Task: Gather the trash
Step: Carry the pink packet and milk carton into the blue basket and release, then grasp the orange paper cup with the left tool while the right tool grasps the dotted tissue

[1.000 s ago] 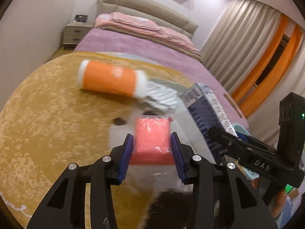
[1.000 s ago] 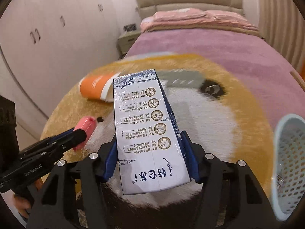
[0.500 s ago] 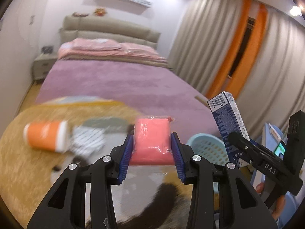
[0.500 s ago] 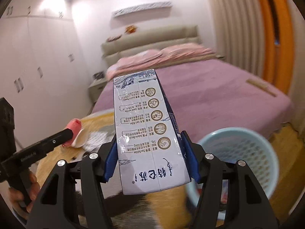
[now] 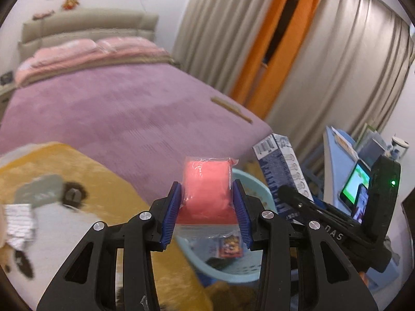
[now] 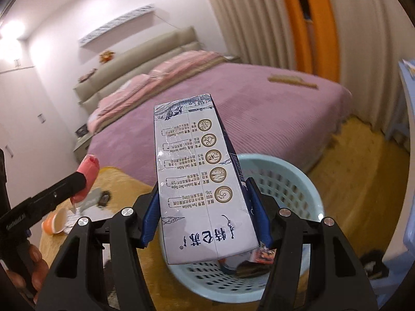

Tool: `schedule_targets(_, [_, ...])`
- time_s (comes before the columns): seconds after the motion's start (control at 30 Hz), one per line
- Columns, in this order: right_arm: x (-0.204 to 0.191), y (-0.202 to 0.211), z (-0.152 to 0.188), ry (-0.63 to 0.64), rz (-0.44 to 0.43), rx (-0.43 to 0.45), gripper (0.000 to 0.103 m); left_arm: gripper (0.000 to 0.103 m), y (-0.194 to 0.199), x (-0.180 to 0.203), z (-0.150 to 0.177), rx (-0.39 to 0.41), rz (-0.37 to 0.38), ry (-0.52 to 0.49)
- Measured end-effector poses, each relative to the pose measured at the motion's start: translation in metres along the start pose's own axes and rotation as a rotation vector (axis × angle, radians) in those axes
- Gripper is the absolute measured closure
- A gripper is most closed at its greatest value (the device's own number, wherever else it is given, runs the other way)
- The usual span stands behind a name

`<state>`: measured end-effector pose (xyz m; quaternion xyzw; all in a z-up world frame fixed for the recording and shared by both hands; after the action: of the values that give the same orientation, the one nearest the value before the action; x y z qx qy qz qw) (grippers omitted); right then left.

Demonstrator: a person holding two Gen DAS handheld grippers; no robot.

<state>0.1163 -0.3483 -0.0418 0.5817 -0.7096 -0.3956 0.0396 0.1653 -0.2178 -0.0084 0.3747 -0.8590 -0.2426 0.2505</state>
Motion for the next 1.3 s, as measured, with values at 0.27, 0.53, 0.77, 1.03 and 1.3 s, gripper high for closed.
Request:
schedule_targets(0.27, [0.041,-0.035,0.019,-0.072,0.105,-0.1,0.045,0.064,-0.052,0.015,0.026,-0.117,0.032,-0.019])
schedule_targets(0.53, [0.055,-0.039,0.023,-0.112,0.124,-0.126,0.04,0.035,-0.055,0.018,0.03,-0.121,0.037,-0.029])
schedule_targets(0.77, [0.041,-0.021,0.02,-0.1,0.097,-0.102,0.039,0.029,-0.026,0.014,0.024,-0.075,0.058,-0.011])
schedule_targets(1.03, [-0.008,0.001,0.013,-0.004,0.02,-0.064,0.039,0.028,0.034,-0.004,0.013,0.02,0.014,-0.031])
schedule_targets(1.3, [-0.063,0.01,0.021,0.092,-0.036,-0.064,0.039,0.028,0.097,-0.063,0.015,0.095,-0.117,0.026])
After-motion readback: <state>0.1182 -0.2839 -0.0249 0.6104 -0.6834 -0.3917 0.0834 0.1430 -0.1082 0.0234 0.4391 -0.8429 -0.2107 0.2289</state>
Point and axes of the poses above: each gripper's, at about its wrist camera, not at the fingertips, and y roughly against the way its jaws point, x to its right, z to its underside, the point moved 9 cm from there along -y, roughly the way its jaws point, and after that the axes turned 6 degrees about -y, right-handed, at the moved point
